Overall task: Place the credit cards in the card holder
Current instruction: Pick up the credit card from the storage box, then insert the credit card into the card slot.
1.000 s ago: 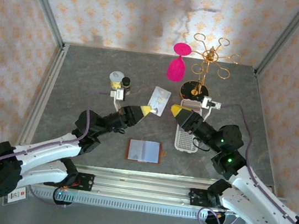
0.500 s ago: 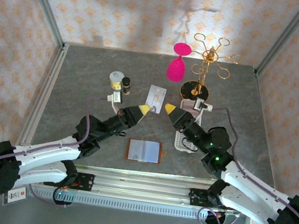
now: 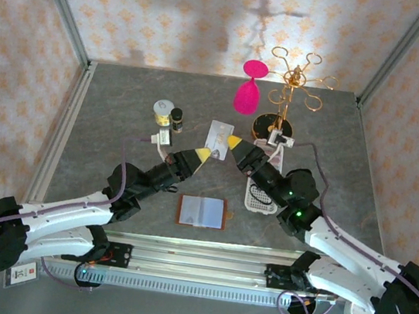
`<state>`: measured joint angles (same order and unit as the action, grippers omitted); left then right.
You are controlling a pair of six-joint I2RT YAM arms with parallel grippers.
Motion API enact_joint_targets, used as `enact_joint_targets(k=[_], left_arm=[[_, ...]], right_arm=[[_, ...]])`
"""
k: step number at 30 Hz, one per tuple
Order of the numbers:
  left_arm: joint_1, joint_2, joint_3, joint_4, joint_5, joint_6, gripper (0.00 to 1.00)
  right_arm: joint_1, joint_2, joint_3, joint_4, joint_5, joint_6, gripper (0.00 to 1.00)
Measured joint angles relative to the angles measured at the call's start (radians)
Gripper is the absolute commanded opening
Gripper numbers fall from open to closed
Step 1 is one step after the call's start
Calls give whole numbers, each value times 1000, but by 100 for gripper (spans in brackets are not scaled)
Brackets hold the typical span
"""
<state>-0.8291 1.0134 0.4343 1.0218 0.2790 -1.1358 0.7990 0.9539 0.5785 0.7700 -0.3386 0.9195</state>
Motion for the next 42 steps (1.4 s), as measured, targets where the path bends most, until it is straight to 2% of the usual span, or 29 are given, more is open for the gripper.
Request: enact_joint_targets(k=[7, 11, 12, 15, 16, 18, 20, 26, 31, 36, 42], left_arm=[[-9, -27, -22, 0, -5, 0, 0], [-11, -31, -27, -1, -8, 0, 0], [-12, -31, -27, -1, -8, 0, 7], [-14, -42, -34, -18, -16, 13, 44], [-16, -51, -34, -38, -21, 12, 53], [-15, -80, -35, -108, -34, 30, 62], [-16, -121, -34, -224, -64, 54, 66], [-15, -166, 23, -728, -214, 138, 67], [-16, -85, 30, -1027, -243, 187, 67], [-44, 37, 35, -1201, -244, 219, 60], [-102, 144, 63, -1279, -257, 230, 56]], right_arm=[[12, 32, 13, -3, 8, 11, 0], [14, 32, 13, -7, 10, 12, 0], [14, 32, 13, -9, 10, 11, 0], [19, 18, 13, -43, 18, 7, 0], [20, 6, 13, -66, 26, 3, 0], [21, -29, 6, -115, 45, -4, 0], [21, -74, -23, -158, 67, -10, 0], [37, -132, -179, -277, 109, -14, 0], [113, -76, -280, -348, 154, 1, 0], [175, -3, -288, -352, 183, 16, 0], [207, 86, -288, -352, 212, 38, 0]])
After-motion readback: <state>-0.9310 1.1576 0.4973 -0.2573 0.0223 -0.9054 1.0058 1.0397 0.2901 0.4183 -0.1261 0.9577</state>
